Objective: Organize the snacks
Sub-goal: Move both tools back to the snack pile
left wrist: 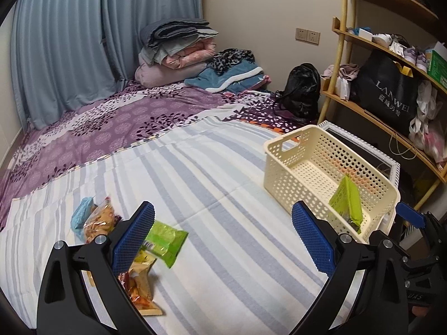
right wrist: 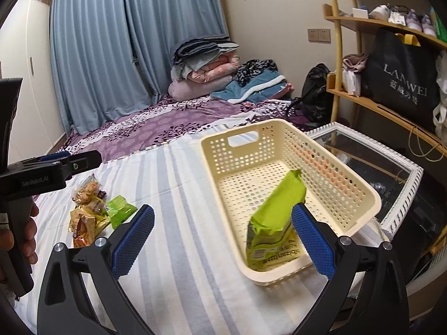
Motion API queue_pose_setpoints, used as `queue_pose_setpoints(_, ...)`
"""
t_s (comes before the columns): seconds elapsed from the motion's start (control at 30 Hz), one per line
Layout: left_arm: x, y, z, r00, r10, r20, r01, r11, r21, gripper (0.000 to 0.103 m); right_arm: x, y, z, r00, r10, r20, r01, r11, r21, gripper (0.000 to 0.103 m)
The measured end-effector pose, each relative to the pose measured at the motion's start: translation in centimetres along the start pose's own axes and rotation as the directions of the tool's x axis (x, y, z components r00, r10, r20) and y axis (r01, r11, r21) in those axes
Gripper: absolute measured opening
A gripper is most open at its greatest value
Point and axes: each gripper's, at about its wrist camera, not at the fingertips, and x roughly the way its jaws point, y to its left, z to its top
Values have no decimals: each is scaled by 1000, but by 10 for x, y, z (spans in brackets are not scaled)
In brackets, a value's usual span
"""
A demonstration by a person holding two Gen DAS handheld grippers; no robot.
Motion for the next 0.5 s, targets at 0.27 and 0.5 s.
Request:
queue_pose_setpoints(0.27, -11, 37, -13, 999, 37, -3, -37, 997, -66, 100, 0, 27, 3, 999, 35, -1, -35, 999, -40, 98)
queue_pose_setpoints(0.5, -26, 77, -35, 996, 87, -17, -88, 989, -117, 100, 6, 47, 4, 997, 73, -21, -74, 995, -63, 98)
